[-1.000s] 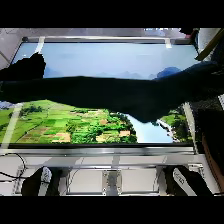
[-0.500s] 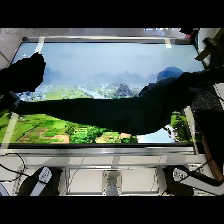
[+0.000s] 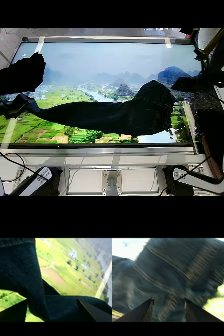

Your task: Fold the clothes and pants, and hang the long-sleeved shirts on hangers.

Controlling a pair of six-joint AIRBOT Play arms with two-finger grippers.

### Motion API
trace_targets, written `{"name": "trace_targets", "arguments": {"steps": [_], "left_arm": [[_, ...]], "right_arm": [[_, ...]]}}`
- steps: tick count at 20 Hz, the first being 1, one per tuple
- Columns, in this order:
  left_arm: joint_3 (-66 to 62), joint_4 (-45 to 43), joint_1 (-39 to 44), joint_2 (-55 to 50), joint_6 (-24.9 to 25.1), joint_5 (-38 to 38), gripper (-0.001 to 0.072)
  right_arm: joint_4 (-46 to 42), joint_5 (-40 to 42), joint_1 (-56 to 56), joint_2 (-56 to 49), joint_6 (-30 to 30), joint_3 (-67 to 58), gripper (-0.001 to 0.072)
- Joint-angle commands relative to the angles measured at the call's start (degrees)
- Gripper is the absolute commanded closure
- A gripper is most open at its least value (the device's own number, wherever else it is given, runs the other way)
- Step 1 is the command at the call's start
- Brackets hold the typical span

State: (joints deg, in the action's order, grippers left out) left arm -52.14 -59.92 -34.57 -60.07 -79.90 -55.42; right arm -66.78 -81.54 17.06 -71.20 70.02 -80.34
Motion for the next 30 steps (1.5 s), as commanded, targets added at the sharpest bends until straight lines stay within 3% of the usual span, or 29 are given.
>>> {"name": "trace_targets", "arguments": {"steps": [1,3,5,7,11,13,15,24,25,26,27,30], "left_arm": [[-1.7,-0.9,-3.2,3.5,-0.2,-0.9,0.0008],[-1.5,-7.6,-7.8,7.4,-2.4,-1.3,0.0008],[-0.7,-15.3,-13.8,9.2,-10.7,-1.4,0.0008],[0.0,-13.4,-20.3,7.1,-12.6,-2.5,0.0008],[0.1,5.4,-25.1,-6.3,-2.9,-8.3,0.0010],[0.1,17.5,-24.5,-11.9,2.7,-6.8,0.0010],[0.1,26.1,-23.1,-16.3,4.4,-3.0,0.0009],[0.1,27.0,-9.1,-24.3,4.5,10.8,0.0025],[0.1,27.0,-7.8,-24.2,4.5,12.2,0.0210],[0.1,27.0,-6.9,-24.2,4.6,13.3,0.0618],[0.1,27.0,-6.4,-24.2,5.1,13.9,0.0674],[0.1,27.0,-6.2,-24.1,5.8,13.0,0.0686]], "right_arm": [[-5.2,-1.9,6.1,12.0,-1.8,7.3,0.0296],[-5.2,-1.8,11.3,19.8,-3.1,16.4,0.0295],[-4.7,-1.8,15.1,25.3,-3.2,25.0,0.0295],[-3.2,-1.4,15.8,27.6,-3.1,30.3,0.0295],[7.2,0.3,15.8,27.6,-3.1,32.5,0.0295],[10.5,0.7,15.8,27.6,-3.0,32.5,0.0296],[12.1,-0.2,15.8,27.6,-1.6,32.5,0.0296],[12.5,-2.0,15.4,29.7,1.9,32.7,0.0294],[12.4,-1.9,15.4,29.7,1.9,33.3,0.0289],[12.5,-1.6,15.4,29.5,2.0,34.4,0.0245],[12.5,-1.4,15.4,29.3,2.5,36.2,0.0198],[10.7,3.9,15.6,29.3,2.6,45.9,0.0197]]}}
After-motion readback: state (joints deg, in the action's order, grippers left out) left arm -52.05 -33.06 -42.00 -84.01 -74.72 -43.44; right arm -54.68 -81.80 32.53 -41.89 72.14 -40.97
